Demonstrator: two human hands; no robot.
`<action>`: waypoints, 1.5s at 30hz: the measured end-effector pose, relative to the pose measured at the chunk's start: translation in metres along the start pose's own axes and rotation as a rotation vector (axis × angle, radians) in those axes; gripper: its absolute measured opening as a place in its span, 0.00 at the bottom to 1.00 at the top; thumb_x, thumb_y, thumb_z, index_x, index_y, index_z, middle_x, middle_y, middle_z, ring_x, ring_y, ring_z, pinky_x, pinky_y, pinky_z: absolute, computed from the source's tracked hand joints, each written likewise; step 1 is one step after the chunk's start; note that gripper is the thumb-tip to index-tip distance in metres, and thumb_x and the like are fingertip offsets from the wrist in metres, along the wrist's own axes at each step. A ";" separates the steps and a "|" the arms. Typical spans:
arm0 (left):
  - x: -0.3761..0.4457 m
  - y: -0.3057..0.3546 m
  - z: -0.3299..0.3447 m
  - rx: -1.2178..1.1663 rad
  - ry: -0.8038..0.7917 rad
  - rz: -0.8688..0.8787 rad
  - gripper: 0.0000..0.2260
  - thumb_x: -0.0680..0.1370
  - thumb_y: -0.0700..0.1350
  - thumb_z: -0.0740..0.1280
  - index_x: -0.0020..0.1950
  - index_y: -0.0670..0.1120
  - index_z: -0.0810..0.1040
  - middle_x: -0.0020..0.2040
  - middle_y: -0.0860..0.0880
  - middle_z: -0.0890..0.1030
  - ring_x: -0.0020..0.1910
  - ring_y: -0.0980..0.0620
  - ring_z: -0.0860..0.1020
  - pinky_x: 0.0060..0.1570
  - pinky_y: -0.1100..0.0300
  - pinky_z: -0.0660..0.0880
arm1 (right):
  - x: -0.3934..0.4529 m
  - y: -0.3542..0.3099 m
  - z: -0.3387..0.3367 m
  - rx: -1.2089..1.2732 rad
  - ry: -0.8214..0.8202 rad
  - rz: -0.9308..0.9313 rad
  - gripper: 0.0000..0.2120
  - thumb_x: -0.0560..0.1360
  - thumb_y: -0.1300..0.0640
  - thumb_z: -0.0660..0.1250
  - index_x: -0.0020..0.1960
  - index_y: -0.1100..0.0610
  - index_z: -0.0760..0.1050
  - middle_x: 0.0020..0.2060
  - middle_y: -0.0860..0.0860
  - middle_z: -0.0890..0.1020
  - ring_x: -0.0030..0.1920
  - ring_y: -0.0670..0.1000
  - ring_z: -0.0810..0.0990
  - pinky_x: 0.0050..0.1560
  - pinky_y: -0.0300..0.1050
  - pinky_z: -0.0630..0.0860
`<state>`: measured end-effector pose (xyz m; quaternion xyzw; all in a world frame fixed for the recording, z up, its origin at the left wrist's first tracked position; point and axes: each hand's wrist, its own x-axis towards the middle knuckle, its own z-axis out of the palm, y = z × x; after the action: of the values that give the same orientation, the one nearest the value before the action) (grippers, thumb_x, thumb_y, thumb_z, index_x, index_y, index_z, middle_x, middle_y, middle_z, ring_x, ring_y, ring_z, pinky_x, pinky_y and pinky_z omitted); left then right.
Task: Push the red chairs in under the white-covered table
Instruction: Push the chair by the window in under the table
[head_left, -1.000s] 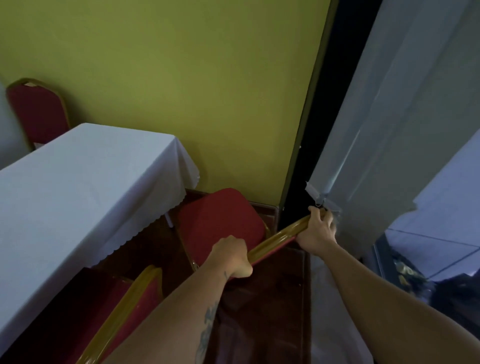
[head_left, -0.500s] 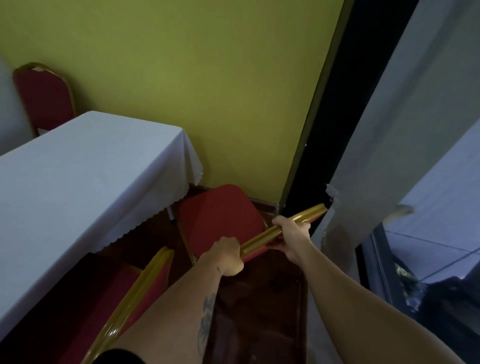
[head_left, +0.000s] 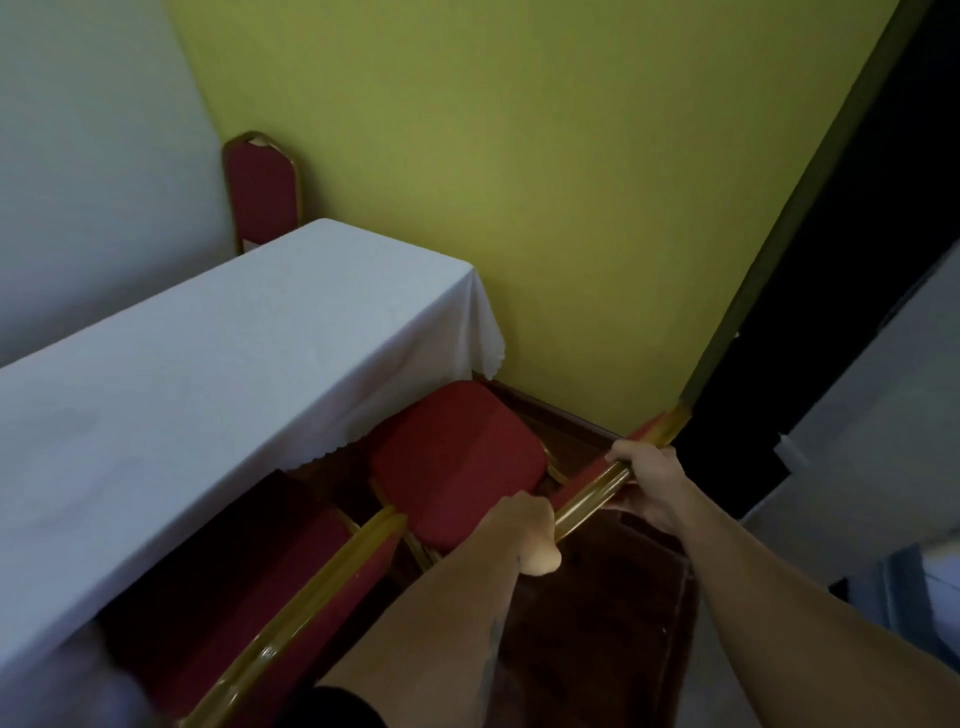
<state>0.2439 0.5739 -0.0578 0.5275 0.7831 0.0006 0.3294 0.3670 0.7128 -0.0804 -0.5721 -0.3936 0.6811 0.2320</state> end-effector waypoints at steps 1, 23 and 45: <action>0.003 0.001 -0.002 -0.010 0.003 -0.011 0.19 0.78 0.40 0.68 0.69 0.41 0.75 0.65 0.41 0.79 0.62 0.41 0.79 0.49 0.54 0.72 | 0.009 -0.004 0.002 -0.025 -0.028 0.000 0.21 0.75 0.69 0.67 0.66 0.63 0.66 0.47 0.62 0.76 0.44 0.61 0.83 0.36 0.61 0.84; 0.084 -0.031 -0.051 -0.214 -0.001 -0.260 0.20 0.79 0.41 0.65 0.71 0.43 0.73 0.62 0.41 0.79 0.59 0.42 0.81 0.62 0.46 0.78 | 0.113 -0.065 0.080 -0.184 -0.257 -0.036 0.16 0.74 0.68 0.66 0.59 0.62 0.68 0.37 0.59 0.78 0.37 0.58 0.83 0.46 0.67 0.85; 0.130 -0.115 -0.090 -0.393 0.088 -0.289 0.29 0.76 0.37 0.64 0.78 0.50 0.69 0.48 0.49 0.81 0.49 0.47 0.83 0.52 0.52 0.81 | 0.154 -0.083 0.178 -0.218 -0.303 -0.094 0.11 0.69 0.62 0.66 0.50 0.60 0.70 0.33 0.55 0.76 0.34 0.55 0.82 0.46 0.66 0.86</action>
<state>0.0727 0.6616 -0.0948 0.3353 0.8488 0.1289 0.3879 0.1479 0.8314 -0.0994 -0.4658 -0.5218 0.7012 0.1382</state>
